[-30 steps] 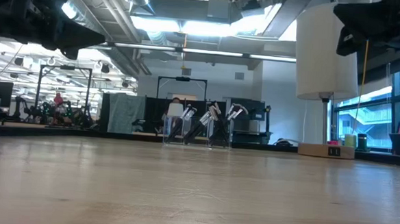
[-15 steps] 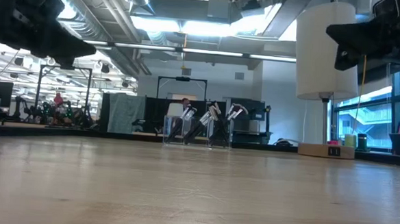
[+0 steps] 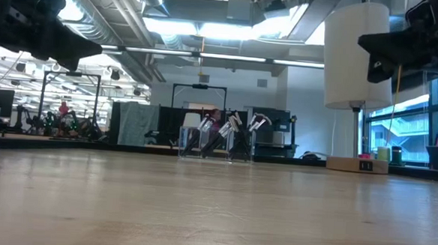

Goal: Pick & Place Makeup Brushes
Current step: Return to Home Position

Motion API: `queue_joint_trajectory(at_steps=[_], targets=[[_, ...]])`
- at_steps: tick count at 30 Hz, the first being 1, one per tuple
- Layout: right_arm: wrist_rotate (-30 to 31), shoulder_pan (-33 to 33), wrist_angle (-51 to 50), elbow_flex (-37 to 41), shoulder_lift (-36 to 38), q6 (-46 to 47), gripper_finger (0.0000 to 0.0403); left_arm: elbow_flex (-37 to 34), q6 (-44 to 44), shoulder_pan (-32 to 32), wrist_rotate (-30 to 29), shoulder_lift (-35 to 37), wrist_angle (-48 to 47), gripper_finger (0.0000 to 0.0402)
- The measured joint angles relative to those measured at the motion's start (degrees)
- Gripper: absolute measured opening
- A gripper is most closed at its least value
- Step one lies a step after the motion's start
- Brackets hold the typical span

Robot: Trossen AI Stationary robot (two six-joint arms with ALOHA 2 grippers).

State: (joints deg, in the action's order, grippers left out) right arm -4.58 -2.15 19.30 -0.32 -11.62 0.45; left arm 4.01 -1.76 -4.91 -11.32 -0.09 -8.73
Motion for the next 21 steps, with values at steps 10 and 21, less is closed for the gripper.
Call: queue_joint_trajectory(at_steps=[10, 21], targets=[[0.54, 0.0, -2.69, -0.02, -0.28, -2.37, 0.0003, 0.0, 1.04, 0.68, -4.31, -0.03, 0.13, 0.0011], [17.02, 0.0, -4.78, -0.09, -0.28, -2.44, 0.0023, 0.0, 5.29, 1.01, -4.21, -0.03, 0.15, 0.0008]])
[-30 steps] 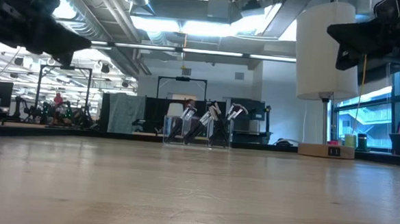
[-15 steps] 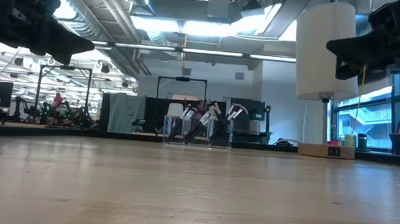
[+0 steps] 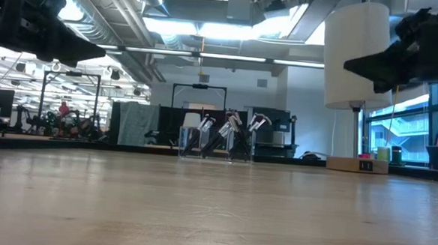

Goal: Pick & Place Makeup Brushes
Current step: Return to Home Position

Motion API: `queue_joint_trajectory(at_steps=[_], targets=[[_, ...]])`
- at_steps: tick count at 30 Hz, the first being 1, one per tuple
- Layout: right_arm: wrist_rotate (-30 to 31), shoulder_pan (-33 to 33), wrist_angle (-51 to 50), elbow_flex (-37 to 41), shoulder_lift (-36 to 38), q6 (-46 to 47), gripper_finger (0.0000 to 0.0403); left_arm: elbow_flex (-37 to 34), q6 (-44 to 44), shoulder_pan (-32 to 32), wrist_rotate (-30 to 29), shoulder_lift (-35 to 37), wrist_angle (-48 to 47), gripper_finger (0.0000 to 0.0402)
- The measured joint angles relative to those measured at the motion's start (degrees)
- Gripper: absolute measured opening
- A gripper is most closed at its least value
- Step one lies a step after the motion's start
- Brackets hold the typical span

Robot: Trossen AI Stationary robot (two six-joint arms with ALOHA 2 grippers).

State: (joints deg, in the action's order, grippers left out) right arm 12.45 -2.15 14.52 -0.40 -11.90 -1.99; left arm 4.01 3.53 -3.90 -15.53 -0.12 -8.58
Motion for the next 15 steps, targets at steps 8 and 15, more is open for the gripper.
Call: queue_joint_trajectory(at_steps=[8, 15], targets=[[2.97, 0.0, -0.22, 0.0, 0.02, 4.75, 0.0036, 0.0, 1.16, 0.0, 0.06, 0.0, 0.0, 0.0012], [2.97, 0.0, -3.11, 0.0, 0.04, 5.87, 0.0037, 0.0, 1.18, 0.0, 0.11, 0.0, 0.0, 0.0008]])
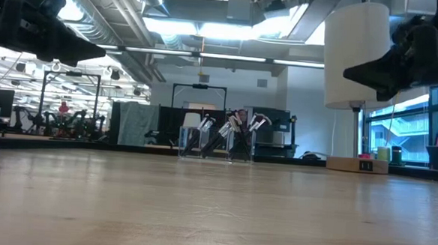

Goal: Pick & Place Makeup Brushes
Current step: Return to Home Position

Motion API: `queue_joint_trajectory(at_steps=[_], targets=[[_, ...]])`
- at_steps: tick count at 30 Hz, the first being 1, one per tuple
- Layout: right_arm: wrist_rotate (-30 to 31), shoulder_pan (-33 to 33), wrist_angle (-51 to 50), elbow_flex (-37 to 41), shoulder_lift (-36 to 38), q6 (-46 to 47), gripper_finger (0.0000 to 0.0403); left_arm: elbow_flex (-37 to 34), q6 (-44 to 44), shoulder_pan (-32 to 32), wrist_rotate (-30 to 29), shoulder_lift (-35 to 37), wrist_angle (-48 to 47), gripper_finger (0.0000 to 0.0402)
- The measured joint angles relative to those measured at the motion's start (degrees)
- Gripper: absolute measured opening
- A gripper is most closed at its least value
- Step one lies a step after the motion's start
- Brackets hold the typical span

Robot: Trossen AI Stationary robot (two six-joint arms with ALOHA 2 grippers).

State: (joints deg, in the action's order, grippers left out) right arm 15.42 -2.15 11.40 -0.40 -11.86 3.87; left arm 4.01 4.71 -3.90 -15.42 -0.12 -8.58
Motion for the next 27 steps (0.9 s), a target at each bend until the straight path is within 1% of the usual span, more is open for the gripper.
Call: queue_joint_trajectory(at_steps=[7, 13, 27], targets=[[0.0, 0.0, -1.95, 0.02, 0.0, 0.21, 0.0037, 0.0, 0.0, 0.0, 0.02, 0.0, 0.0, 0.0013], [0.0, 0.0, -3.97, 0.02, 0.0, 0.26, 0.0037, 0.0, 0.0, 0.0, 0.02, 0.0, 0.0, 0.0007], [0.0, 0.0, -4.09, 0.02, 0.0, 0.23, 0.0037, 0.0, 0.0, 0.0, 0.04, -0.02, 0.0, 0.0011]])
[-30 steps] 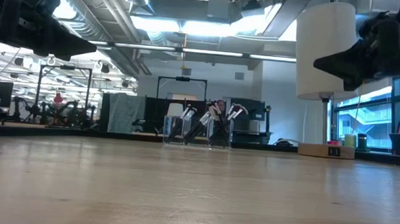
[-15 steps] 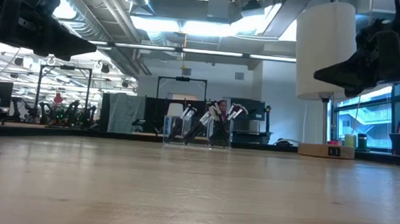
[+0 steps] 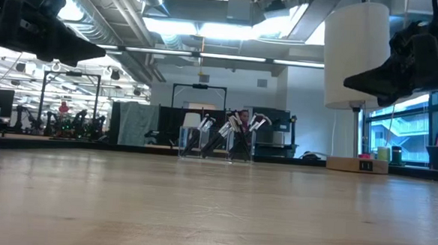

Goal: Pick & Place Makeup Brushes
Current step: Return to Home Position

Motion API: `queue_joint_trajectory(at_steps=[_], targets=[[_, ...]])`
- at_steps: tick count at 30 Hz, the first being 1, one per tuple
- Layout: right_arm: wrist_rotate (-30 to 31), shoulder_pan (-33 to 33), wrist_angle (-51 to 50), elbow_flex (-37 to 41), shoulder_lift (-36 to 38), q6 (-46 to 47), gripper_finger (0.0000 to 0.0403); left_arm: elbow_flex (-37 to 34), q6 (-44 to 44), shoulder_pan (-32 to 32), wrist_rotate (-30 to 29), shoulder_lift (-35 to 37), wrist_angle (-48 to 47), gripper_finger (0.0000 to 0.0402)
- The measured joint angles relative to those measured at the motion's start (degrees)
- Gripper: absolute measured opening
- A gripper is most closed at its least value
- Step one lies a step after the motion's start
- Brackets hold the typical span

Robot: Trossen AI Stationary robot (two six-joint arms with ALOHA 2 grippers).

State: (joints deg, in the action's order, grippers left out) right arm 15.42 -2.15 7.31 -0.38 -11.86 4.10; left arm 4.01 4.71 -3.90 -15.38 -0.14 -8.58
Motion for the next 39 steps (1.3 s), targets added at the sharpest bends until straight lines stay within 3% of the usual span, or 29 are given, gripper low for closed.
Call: queue_joint_trajectory(at_steps=[39], targets=[[0.0, 0.0, 0.0, 0.0, 0.0, -0.02, 0.0037, 0.0, 0.0, 0.0, 0.01, 0.0, 0.0, 0.0009]])
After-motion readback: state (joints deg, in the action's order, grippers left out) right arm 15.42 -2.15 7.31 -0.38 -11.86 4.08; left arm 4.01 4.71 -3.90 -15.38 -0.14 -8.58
